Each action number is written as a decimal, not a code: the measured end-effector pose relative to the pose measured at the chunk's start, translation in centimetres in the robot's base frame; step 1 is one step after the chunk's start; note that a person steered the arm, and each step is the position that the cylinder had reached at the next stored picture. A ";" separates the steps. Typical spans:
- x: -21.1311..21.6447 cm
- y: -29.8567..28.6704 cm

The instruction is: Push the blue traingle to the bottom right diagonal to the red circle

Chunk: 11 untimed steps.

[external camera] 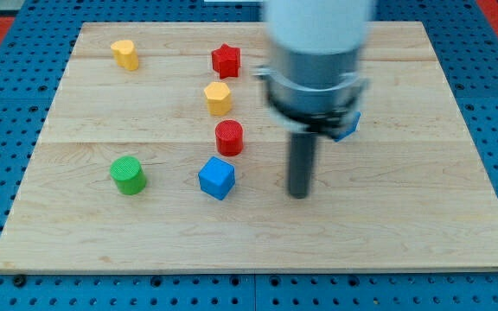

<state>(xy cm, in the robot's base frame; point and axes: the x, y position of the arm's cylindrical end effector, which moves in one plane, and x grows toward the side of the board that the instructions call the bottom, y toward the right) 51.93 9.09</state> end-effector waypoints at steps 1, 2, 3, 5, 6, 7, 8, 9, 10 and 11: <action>-2.7 10.2; -9.8 10.7; -13.3 7.7; -8.5 3.9; -9.5 3.5; -9.8 0.3; -4.3 -0.7; 0.2 -0.2; 4.6 2.5; 7.1 -0.6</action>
